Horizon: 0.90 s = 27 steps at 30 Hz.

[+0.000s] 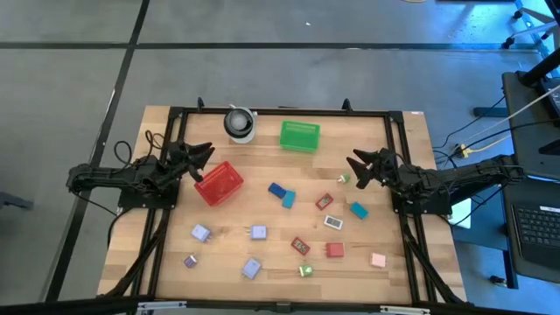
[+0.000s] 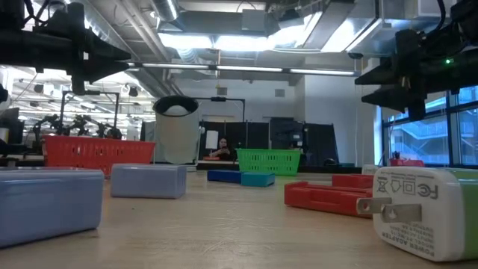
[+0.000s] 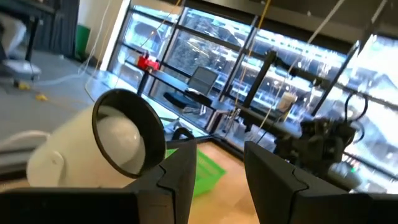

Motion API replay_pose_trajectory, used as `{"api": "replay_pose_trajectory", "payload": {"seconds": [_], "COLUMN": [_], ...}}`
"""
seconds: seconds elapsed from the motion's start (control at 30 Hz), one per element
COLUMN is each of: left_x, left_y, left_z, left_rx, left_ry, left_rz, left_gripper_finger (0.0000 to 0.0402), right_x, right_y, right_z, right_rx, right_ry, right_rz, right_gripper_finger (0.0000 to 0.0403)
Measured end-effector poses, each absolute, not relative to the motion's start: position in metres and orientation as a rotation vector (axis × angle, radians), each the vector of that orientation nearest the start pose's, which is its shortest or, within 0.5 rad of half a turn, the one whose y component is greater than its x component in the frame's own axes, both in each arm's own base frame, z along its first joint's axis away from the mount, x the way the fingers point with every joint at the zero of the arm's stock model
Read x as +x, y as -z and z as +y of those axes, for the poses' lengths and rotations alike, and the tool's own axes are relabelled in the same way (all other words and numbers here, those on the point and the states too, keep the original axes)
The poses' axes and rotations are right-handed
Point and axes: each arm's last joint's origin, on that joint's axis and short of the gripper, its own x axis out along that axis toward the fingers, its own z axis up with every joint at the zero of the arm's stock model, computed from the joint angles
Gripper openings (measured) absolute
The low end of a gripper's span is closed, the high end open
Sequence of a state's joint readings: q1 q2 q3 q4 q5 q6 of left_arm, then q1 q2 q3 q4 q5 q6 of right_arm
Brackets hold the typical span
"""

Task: Pick & Place Office items
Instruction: Put the top red digital clock into the green bin

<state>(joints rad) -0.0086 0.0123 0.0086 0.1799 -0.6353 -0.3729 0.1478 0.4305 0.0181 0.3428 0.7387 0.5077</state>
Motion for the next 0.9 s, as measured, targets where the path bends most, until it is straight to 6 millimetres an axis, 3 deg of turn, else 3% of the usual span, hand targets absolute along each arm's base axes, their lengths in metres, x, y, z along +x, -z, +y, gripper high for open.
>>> {"api": "replay_pose_trajectory", "payload": {"seconds": [0.33,0.67,0.9], "left_x": [0.091,0.090,0.088], "left_y": [-0.182,-0.183,-0.190], "left_z": [0.016,0.017,0.018], "left_rx": [-0.501,-0.507,-0.532], "left_ry": [-0.576,-0.615,-0.615], "left_rz": [-0.315,-0.333,-0.409], "left_gripper_finger": [0.0130,0.0130,0.0130], "right_x": [0.121,0.117,0.125], "right_y": [-0.173,-0.185,-0.228], "right_z": [0.000,-0.004,-0.001], "right_rx": [0.772,0.781,0.567], "right_ry": [0.464,0.591,0.535], "right_rz": [-0.218,-0.383,-0.342], "right_gripper_finger": [0.0268,0.0268,0.0268]}}
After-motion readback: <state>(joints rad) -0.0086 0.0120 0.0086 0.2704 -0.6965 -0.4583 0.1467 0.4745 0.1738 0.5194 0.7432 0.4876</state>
